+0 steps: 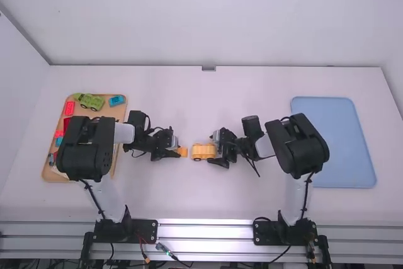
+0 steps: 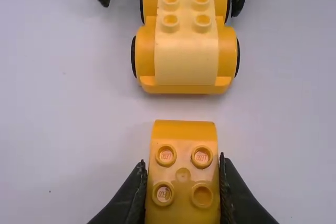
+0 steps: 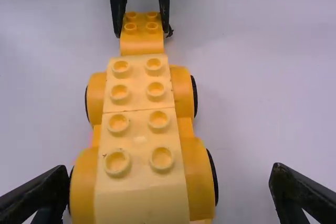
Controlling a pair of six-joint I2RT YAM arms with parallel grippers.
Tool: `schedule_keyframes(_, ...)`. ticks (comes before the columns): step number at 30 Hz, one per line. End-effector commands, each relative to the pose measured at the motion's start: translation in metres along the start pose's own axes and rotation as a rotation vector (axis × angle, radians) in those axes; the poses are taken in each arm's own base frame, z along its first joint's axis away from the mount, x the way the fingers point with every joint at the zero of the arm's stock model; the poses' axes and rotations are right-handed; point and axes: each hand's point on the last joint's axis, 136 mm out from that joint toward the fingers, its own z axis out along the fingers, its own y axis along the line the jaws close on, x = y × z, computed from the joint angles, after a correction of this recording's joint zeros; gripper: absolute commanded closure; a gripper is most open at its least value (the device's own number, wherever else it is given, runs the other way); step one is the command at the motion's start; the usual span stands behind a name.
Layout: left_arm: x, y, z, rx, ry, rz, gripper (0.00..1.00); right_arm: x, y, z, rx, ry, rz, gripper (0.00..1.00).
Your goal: Assemble lego blocks to make yellow taxi
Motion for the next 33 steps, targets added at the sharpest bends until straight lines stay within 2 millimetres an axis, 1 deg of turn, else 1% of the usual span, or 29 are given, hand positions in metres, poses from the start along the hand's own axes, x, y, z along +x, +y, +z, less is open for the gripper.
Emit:
schedule_keyframes(1,0.006,-0.001,0.001,0.006,0.019,-0.034,0.98,-0.001,-0.001,0.007,-0.028,-0.022,0.01,0.0)
schedule_keyframes(4,0.002,0.005,0.001,0.0,0.017,-0.087,0.98,-0.003,-0.001,0.006,-0.036,-0.037,0.011,0.03)
schedule_keyframes(7,-0.002,0.016,-0.002,-0.018,0.014,-0.154,0.98,-0.011,0.001,0.004,-0.053,-0.083,-0.009,0.1)
schedule_keyframes(8,-0.004,0.02,-0.003,-0.025,0.014,-0.172,0.98,-0.013,0.0,0.003,-0.053,-0.093,-0.016,0.14)
schedule_keyframes(11,-0.011,0.028,-0.007,-0.028,0.011,-0.227,0.98,-0.014,0.001,0.004,-0.057,-0.093,-0.02,0.32)
schedule_keyframes(13,-0.015,0.032,-0.009,-0.033,0.016,-0.242,0.98,-0.014,0.002,0.005,-0.06,-0.092,-0.022,0.34)
schedule_keyframes(14,-0.015,0.035,-0.01,-0.043,0.029,-0.25,0.98,-0.014,0.002,0.006,-0.059,-0.09,-0.021,0.36)
schedule_keyframes(15,-0.017,0.038,-0.011,-0.058,0.047,-0.259,0.98,-0.012,0.0,0.006,-0.05,-0.081,-0.02,0.41)
schedule_keyframes(17,-0.021,0.043,-0.013,-0.083,0.064,-0.274,0.98,-0.01,-0.002,0.005,-0.04,-0.071,-0.017,0.41)
schedule_keyframes(18,-0.024,0.044,-0.013,-0.092,0.061,-0.278,0.98,-0.01,-0.002,0.005,-0.039,-0.069,-0.016,0.44)
schedule_keyframes(19,-0.029,0.046,-0.015,-0.104,0.057,-0.274,0.98,-0.01,-0.001,0.005,-0.042,-0.07,-0.013,0.44)
schedule_keyframes(20,-0.034,0.046,-0.017,-0.113,0.05,-0.275,0.98,-0.009,0.0,0.005,-0.044,-0.068,-0.009,0.42)
schedule_keyframes(21,-0.038,0.046,-0.017,-0.117,0.047,-0.27,0.98,-0.009,0.0,0.005,-0.044,-0.067,-0.007,0.37)
schedule_keyframes(23,-0.053,0.041,-0.022,-0.124,0.038,-0.234,0.98,-0.007,0.002,0.005,-0.052,-0.06,-0.019,0.12)
schedule_keyframes(24,-0.059,0.037,-0.022,-0.123,0.036,-0.219,0.98,-0.007,0.002,0.005,-0.052,-0.06,-0.022,0.05)
schedule_keyframes(26,-0.065,0.033,-0.022,-0.118,0.032,-0.2,0.98,-0.007,0.003,0.005,-0.052,-0.06,-0.022,0.02)
schedule_keyframes(27,-0.07,0.028,-0.02,-0.114,0.029,-0.183,0.98,-0.007,0.001,0.005,-0.046,-0.059,-0.027,0.02)
schedule_keyframes(30,-0.08,0.017,-0.016,-0.105,0.018,-0.137,0.98,-0.008,0.0,0.005,-0.046,-0.061,-0.035,0.02)
schedule_keyframes(33,-0.082,0.011,-0.011,-0.095,0.015,-0.119,0.98,-0.007,0.002,0.008,-0.05,-0.057,-0.064,0.05)
